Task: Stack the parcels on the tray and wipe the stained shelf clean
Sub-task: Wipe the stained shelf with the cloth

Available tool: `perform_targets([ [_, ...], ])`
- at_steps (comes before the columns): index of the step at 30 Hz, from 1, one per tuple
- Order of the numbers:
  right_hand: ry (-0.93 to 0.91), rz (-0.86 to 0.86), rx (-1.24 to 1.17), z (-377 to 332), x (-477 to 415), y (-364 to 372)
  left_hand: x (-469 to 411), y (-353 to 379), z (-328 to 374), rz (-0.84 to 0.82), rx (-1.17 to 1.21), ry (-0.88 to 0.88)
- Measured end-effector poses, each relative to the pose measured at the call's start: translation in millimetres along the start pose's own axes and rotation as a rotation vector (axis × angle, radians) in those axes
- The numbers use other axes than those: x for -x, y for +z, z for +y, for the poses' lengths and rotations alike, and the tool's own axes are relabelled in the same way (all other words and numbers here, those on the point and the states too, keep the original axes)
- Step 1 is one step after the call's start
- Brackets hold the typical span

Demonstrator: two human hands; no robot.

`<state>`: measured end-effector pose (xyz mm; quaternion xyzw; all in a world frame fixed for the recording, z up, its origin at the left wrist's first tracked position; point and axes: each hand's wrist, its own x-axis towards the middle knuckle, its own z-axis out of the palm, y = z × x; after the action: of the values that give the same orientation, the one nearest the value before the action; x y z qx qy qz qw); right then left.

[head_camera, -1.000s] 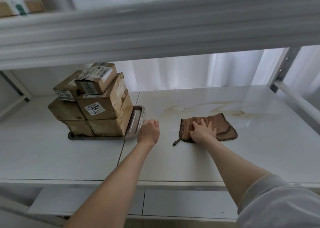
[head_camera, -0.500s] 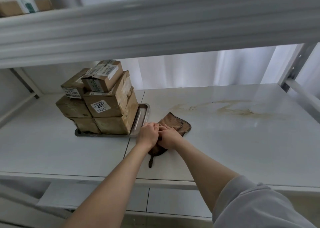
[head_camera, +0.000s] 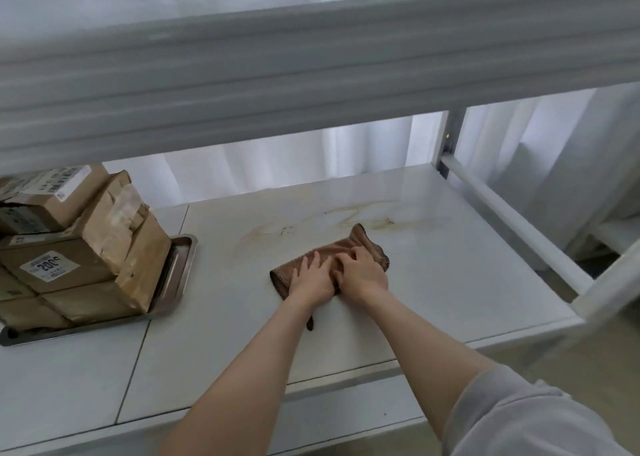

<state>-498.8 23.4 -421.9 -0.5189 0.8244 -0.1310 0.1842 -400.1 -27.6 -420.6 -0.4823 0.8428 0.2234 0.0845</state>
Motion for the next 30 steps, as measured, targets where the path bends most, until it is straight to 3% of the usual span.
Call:
perform_targets([
  [7, 0.139, -0.112, 0.088, 81.2, -13.1, -41.7, -35.4, 15.0, 87.1, -0.040, -0.047, 0.097],
  [19, 0.494, 0.003, 0.085, 208.4, 3.4, -90.0, -69.1, 59.8, 237.0, -0.097, -0.096, 0.364],
  [24, 0.600, 0.133, 0.056, 217.2, 22.6, -95.4, -55.5, 67.9, 257.1, -0.134, -0.110, 0.448],
  [30, 0.539, 0.195, 0.106, 197.0, 42.4, -98.1, -40.6, 71.9, 241.0, -0.116, -0.055, 0.497],
])
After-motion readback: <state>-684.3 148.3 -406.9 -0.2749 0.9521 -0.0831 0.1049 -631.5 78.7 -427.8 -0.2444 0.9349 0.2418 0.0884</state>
